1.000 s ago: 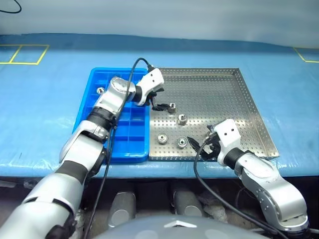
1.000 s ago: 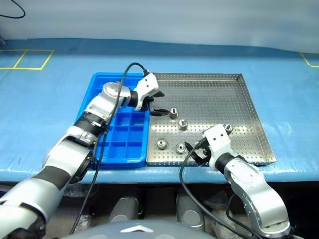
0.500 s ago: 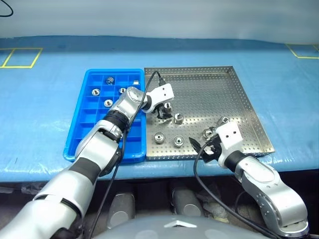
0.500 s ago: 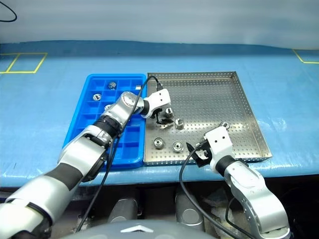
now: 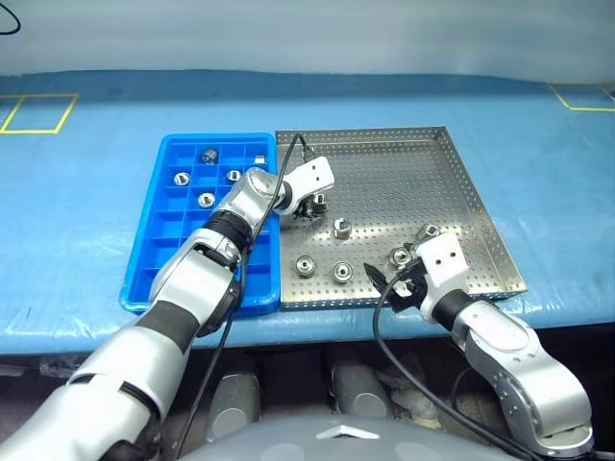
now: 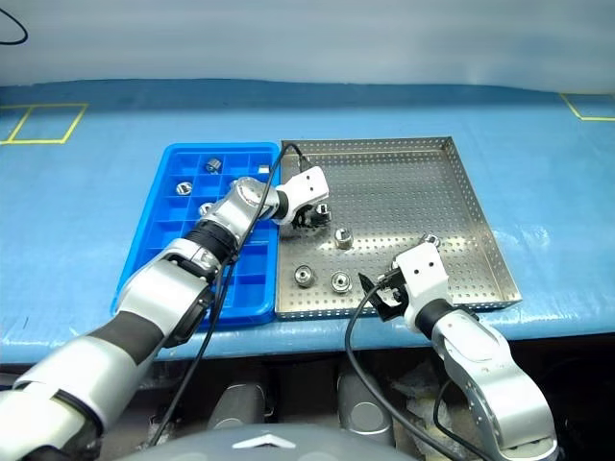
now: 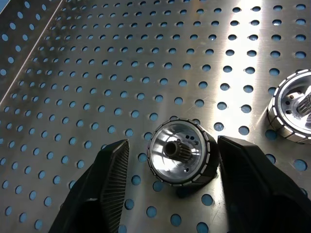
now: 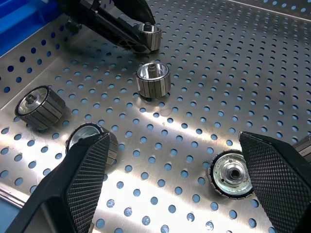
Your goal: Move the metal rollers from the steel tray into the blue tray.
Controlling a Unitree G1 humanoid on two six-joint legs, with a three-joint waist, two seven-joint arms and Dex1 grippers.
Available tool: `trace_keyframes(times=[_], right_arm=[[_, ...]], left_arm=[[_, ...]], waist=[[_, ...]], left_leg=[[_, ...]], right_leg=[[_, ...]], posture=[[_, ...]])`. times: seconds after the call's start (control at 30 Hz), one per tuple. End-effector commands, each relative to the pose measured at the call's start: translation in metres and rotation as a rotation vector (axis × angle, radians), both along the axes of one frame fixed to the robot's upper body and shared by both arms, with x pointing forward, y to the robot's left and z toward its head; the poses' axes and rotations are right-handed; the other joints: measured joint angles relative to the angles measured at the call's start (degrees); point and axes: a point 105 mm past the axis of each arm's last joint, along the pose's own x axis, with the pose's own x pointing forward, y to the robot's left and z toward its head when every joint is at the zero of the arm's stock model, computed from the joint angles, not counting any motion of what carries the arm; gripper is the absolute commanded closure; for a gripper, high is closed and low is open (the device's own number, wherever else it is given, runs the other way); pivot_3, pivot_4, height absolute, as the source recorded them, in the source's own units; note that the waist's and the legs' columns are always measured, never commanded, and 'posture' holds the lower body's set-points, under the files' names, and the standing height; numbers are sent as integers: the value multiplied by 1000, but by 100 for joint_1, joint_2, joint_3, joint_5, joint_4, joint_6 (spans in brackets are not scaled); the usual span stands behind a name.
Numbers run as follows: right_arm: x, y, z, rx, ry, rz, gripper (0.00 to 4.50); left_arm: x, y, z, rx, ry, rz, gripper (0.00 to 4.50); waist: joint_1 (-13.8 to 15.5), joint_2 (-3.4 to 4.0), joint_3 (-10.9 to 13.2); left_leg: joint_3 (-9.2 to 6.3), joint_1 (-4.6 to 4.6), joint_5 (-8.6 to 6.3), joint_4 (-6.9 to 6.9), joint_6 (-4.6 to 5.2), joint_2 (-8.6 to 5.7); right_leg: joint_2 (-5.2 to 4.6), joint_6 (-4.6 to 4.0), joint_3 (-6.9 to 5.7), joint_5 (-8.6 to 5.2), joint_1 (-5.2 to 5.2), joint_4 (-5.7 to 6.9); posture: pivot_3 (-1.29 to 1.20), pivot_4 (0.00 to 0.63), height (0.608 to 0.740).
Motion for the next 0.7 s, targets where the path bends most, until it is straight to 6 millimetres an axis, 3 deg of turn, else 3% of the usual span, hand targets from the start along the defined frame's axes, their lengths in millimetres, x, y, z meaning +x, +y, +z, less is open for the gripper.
trace_keyframes(times=[0.03, 0.17, 0.37, 0.5, 0.53, 0.7], right_arm=[[2, 2, 13, 1, -63, 7, 0], [2, 3, 13, 3, -64, 10, 0], [3, 12, 14, 19, -65, 39, 0], [8, 23, 16, 36, -71, 82, 0], [8, 25, 17, 39, -72, 89, 0], [15, 51, 23, 78, -88, 196, 0]], left_arm=[[2, 1, 5, -8, 10, 5, 2585], [8, 4, 21, -82, -11, 33, 2585], [26, 31, 79, -342, -175, 180, 2585], [19, 78, 111, -458, -329, 356, 2585], [15, 85, 114, -470, -344, 387, 2585], [-17, 158, 120, -467, -504, 724, 2585]], waist=[[-3, 0, 0], [-18, 0, 0], [-45, 0, 2], [-40, 5, 2], [-3, 5, 2], [211, 5, 3]], left_leg=[[0, 0, 0, 0, 0, 0], [0, 1, 0, -1, 0, 0], [-2, -2, 0, -3, 0, 3], [0, 3, -1, -10, 0, 5], [0, 5, 0, -12, 0, 4], [-6, 9, 0, -5, -1, 4]], right_leg=[[0, 0, 0, 0, 0, 0], [0, 0, 0, 0, 0, 0], [0, 1, 1, 1, -7, 6], [-2, 0, 5, 2, -6, 6], [-3, -1, 5, 2, -6, 7], [-4, -2, -4, 2, 0, 11]], posture=[[-152, 150, 740], [-142, 150, 740], [-97, 150, 740], [-54, 150, 740], [-42, 150, 740], [32, 150, 740]])
